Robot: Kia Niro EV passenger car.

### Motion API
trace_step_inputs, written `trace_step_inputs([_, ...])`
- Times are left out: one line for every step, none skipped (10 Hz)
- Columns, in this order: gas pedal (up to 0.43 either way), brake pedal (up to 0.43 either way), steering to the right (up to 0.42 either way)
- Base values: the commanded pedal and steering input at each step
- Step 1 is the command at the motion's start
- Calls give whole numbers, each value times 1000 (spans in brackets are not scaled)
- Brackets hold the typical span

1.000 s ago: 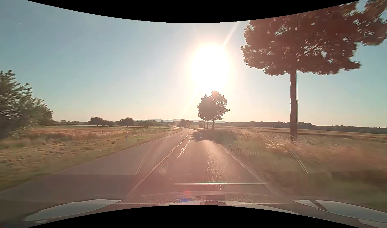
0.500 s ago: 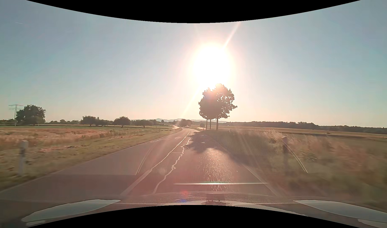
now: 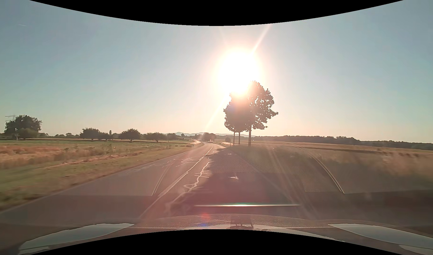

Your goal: Follow the waypoints while adhering to traffic rules and regulations

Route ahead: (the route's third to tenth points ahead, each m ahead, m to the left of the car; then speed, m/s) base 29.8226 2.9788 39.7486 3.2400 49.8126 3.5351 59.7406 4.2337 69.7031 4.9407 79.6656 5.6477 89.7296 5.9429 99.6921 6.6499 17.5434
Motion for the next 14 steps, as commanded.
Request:
trace_step_inputs([87, 0, -2])
trace_step_inputs([87, 0, -2])
trace_step_inputs([87, 0, -2])
trace_step_inputs([87, 0, -1])
trace_step_inputs([87, 0, -2])
trace_step_inputs([87, 0, -2])
trace_step_inputs([87, 0, -1])
trace_step_inputs([87, 0, -2])
trace_step_inputs([87, 0, -2])
trace_step_inputs([87, 0, -2])
trace_step_inputs([87, 0, -1])
trace_step_inputs([87, 0, -2])
trace_step_inputs([87, 0, -2])
trace_step_inputs([87, 0, -1])
